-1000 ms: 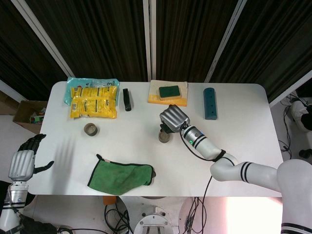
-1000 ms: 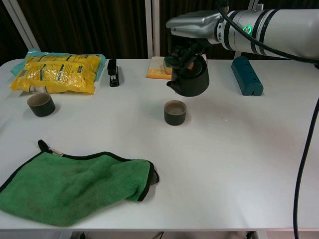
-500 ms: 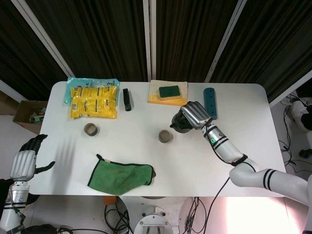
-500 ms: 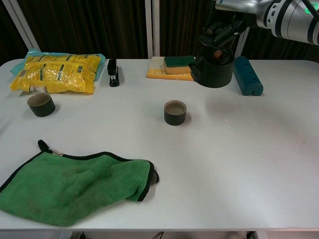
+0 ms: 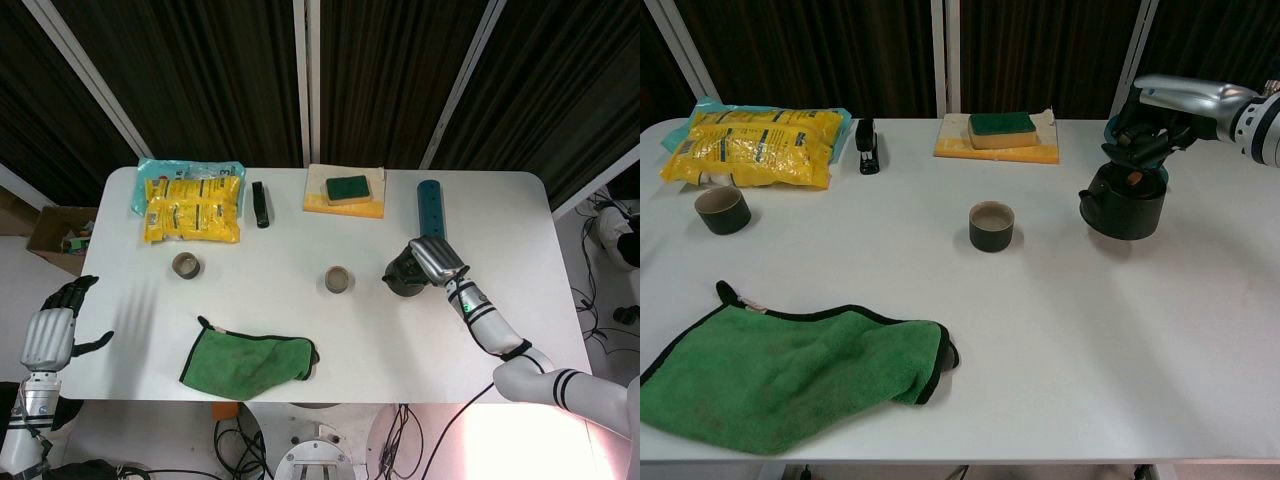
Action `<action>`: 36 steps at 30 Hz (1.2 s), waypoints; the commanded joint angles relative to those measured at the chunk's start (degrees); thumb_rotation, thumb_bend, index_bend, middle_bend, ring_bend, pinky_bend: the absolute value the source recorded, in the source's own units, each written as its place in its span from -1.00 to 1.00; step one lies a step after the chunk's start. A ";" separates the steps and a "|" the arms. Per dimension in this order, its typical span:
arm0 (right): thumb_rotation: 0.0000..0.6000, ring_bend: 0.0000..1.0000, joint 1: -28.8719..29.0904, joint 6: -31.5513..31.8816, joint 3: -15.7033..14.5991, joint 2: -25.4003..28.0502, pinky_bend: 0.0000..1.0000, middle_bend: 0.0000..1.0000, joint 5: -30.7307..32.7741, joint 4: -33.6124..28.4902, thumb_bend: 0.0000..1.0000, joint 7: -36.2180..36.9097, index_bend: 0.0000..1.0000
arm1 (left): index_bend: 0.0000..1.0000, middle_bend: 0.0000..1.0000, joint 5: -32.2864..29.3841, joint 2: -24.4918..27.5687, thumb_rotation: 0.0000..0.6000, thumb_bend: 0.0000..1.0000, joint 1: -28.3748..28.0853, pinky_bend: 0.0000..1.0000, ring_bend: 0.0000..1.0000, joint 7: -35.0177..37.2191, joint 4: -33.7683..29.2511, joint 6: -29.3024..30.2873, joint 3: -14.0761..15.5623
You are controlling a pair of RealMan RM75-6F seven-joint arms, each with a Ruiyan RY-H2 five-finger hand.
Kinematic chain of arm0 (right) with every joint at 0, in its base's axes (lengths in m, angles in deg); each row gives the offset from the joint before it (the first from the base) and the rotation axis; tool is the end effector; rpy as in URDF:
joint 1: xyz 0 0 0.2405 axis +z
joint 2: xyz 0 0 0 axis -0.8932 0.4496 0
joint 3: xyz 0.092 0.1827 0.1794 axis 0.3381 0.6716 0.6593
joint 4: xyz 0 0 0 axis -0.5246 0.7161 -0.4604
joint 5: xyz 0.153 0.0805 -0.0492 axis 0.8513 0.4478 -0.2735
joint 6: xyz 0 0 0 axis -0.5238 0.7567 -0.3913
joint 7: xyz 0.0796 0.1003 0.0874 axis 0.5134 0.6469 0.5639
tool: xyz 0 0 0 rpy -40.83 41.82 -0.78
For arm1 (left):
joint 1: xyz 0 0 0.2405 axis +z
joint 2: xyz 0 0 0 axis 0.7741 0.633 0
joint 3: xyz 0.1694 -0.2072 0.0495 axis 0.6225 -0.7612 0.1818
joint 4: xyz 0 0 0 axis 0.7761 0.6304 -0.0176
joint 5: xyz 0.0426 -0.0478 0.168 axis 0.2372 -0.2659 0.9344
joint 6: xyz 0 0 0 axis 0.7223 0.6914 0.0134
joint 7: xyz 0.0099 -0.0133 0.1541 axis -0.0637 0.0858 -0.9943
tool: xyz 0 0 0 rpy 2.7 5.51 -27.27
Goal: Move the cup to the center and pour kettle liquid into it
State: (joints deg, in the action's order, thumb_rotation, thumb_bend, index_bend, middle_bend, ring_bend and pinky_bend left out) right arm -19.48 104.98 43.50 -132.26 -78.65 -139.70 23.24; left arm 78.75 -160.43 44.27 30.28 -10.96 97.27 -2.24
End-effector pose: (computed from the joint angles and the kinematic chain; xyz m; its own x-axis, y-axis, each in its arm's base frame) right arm -0.1972 -0.3822 0.0385 0.2302 -0.3877 0.8926 -0.9450 -0.3080 0.1099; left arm -0.3595 0.2045 0.1265 0.2980 0.0159 0.9544 0.9538 0.0342 -0.2984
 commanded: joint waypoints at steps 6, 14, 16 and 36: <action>1.00 0.87 -2.50 2.42 -1.45 -4.01 -0.08 1.00 -3.96 5.67 0.03 4.02 1.00 | -0.68 -0.74 0.17 0.06 1.00 -0.74 -0.02 -0.50 -0.70 -0.36 -0.33 0.22 0.03; 1.00 0.85 -3.17 4.13 -1.42 -6.25 -0.08 1.00 -6.41 9.43 0.01 5.19 1.00 | -0.68 -0.74 -0.04 0.30 1.00 -0.74 0.14 -0.50 -0.70 -0.48 -0.53 0.28 0.02; 1.00 0.80 -3.13 3.82 -1.43 -6.54 -0.12 1.00 -6.50 9.83 -0.02 4.76 1.00 | -0.68 -0.74 -0.08 0.21 1.00 -0.74 0.13 -0.50 -0.70 -0.41 -0.45 0.16 0.05; 1.00 0.63 -3.07 2.45 -0.62 -8.11 -0.26 1.00 -7.09 11.40 -0.28 3.94 1.00 | -0.68 -0.74 -0.44 0.87 1.00 -0.74 0.17 -0.50 -0.70 -0.88 -0.84 -0.08 -0.08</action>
State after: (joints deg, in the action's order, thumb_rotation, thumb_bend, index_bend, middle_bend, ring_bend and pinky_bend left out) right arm -22.52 107.40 42.87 -140.34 -85.72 -128.33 27.16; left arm 78.32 -159.57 44.44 29.40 -11.80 97.19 -2.33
